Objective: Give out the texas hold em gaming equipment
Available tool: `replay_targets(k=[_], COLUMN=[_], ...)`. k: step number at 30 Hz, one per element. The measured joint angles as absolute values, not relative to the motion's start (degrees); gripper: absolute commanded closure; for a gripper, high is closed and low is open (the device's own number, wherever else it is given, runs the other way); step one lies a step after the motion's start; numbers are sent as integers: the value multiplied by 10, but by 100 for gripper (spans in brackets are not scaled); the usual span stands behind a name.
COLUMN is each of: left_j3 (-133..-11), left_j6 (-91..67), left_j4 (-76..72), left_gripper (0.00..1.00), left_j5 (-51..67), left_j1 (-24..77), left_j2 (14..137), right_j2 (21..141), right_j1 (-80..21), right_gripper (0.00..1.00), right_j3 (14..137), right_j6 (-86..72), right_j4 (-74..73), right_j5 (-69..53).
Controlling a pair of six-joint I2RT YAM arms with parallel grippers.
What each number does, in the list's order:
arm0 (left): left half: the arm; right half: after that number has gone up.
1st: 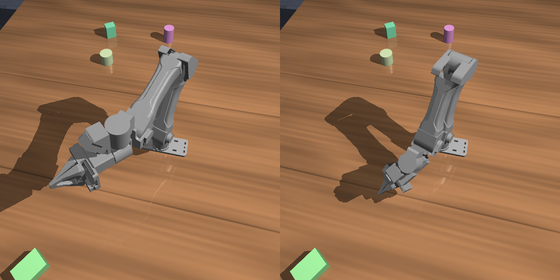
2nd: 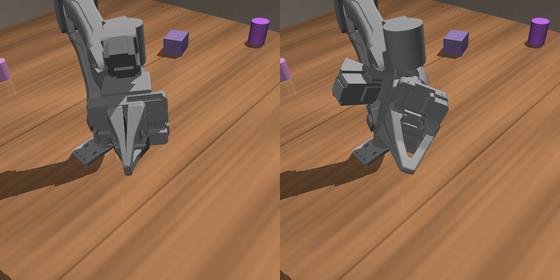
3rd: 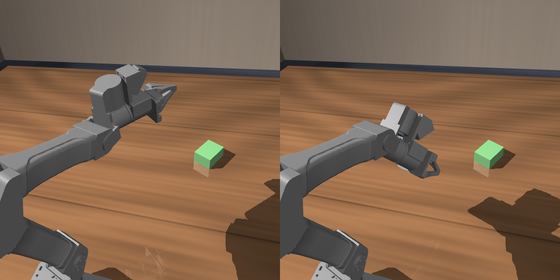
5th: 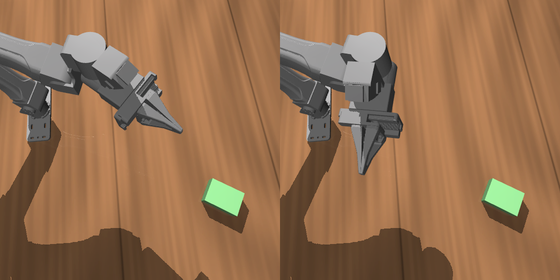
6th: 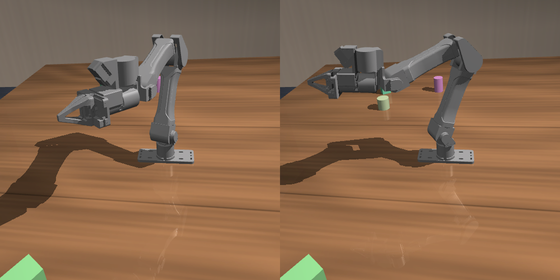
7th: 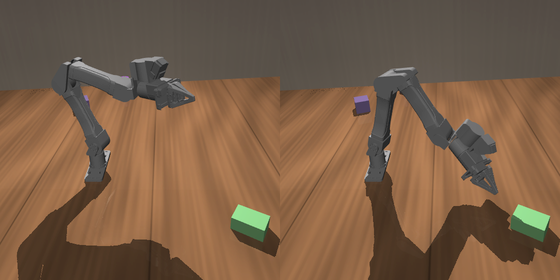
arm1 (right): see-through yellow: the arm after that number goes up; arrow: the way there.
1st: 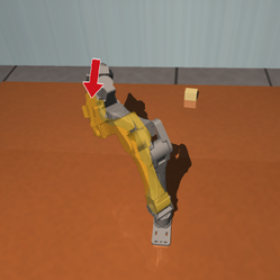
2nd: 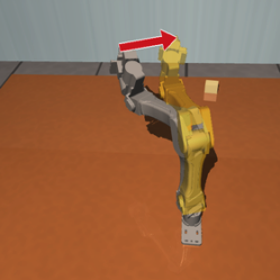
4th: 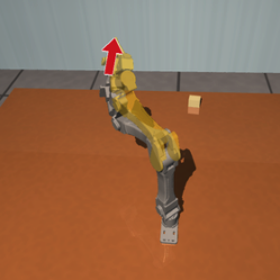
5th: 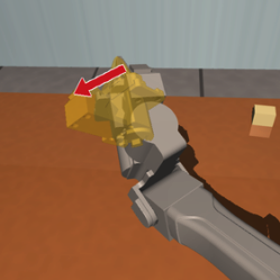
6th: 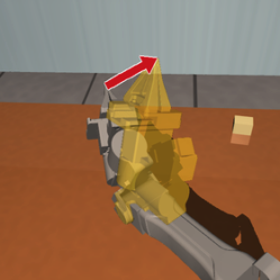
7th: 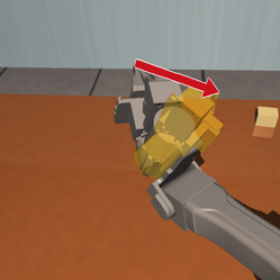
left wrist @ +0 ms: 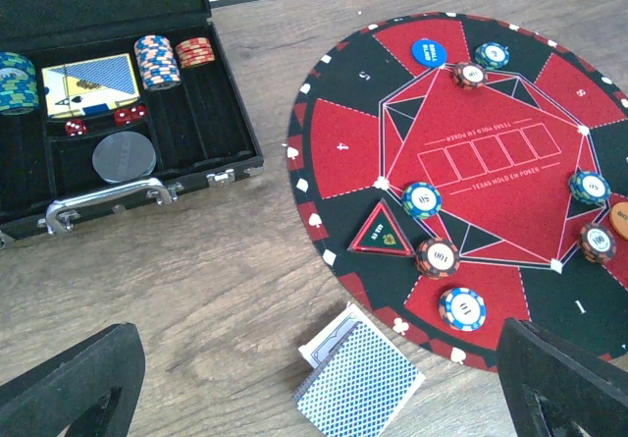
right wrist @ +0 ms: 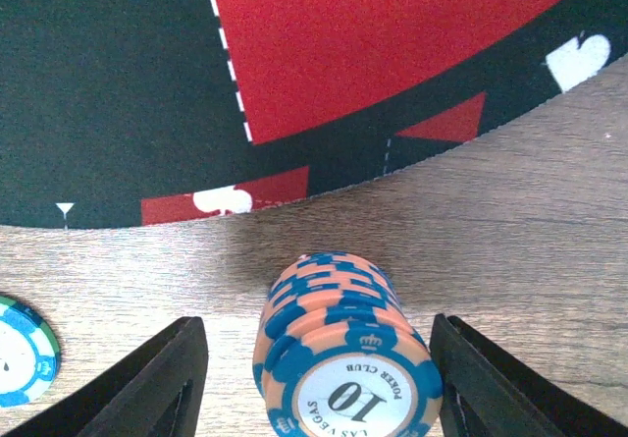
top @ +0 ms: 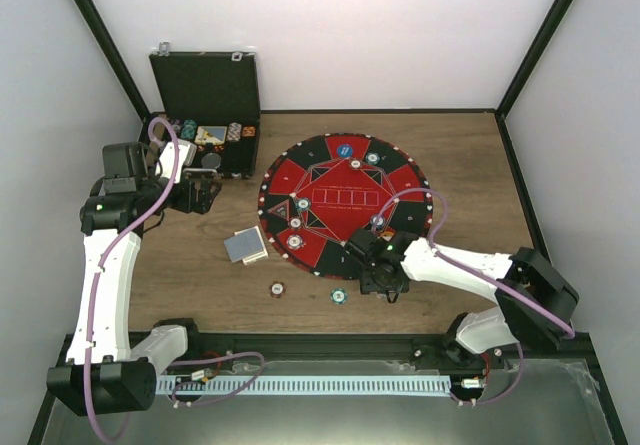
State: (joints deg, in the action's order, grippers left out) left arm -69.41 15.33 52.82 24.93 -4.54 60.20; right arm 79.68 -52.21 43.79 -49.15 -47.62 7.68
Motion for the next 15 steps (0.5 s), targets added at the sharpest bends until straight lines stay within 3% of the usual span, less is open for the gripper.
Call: replay_targets(k=[15], left_j3=[-694], left_j6=[155], left_j4=[528], left_gripper=[0], left_j5=[247], left_j1=[-45], left_j2=[602], right_j2=[797], right_j1=[-522], right_gripper=[52], right_j3=[437], right_j6=[-492], right_j4=[-478], right_j5=[77])
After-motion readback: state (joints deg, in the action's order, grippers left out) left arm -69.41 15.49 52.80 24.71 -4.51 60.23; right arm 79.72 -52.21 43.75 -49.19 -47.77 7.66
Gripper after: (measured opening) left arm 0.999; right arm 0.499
